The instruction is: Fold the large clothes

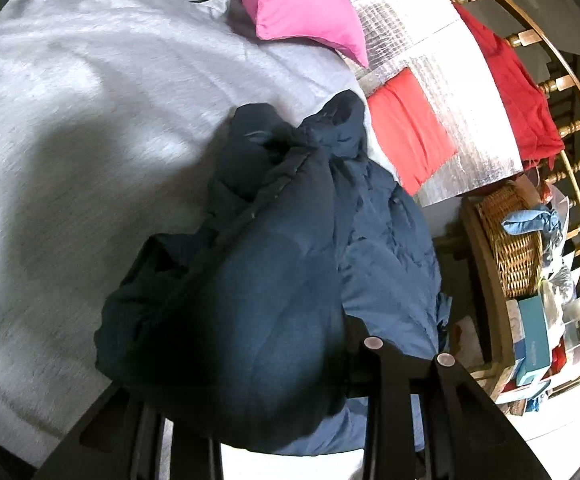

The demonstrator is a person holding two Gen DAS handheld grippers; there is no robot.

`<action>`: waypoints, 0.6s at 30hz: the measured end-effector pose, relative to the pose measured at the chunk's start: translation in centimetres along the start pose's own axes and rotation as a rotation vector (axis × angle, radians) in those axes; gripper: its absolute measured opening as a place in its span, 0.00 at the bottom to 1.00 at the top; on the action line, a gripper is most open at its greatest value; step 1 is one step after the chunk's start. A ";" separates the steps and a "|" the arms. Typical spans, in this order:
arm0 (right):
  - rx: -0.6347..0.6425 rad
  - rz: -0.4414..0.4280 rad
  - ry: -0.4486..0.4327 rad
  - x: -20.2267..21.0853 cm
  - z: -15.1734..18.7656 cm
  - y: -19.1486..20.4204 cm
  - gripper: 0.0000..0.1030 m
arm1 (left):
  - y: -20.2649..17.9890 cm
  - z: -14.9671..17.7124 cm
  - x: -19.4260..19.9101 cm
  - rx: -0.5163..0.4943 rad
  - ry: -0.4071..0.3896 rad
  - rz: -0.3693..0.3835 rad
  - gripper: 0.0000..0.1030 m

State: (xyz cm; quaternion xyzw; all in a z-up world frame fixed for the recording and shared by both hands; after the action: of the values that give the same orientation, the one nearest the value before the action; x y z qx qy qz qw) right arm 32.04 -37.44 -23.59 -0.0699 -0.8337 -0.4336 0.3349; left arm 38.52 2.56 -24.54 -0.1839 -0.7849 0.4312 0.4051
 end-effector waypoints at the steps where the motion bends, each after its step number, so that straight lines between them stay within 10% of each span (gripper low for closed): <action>1: 0.006 0.005 0.001 0.0 0.3 -0.3 0.38 | 0.2 0.1 -0.2 0.005 0.004 -0.007 0.35; 6: -0.024 0.013 0.048 -1.2 0.5 -1.9 0.52 | 2.5 0.1 -0.8 0.067 0.052 -0.067 0.66; 14: -0.096 0.028 0.148 3.1 0.3 -5.0 0.67 | 2.9 -0.5 4.1 0.053 0.125 -0.045 0.69; 18: -0.064 0.041 0.081 7.6 -1.0 -6.2 0.67 | 2.5 -1.8 8.2 -0.076 -0.006 -0.136 0.70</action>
State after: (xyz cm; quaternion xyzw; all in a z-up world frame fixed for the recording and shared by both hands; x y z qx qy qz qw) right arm 24.24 -43.31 -22.67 -0.0799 -0.8035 -0.4557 0.3746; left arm 34.85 10.12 -22.22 -0.1443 -0.8126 0.3732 0.4237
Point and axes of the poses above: each gripper's, at about its wrist camera, not at the fingertips, and x roughly against the way its jaws point, y to its left, z to its underside, the point moved 8 cm from there along -x, roughly the way its jaws point, and after that the axes turned 9 degrees about z, right-handed, at the moved point
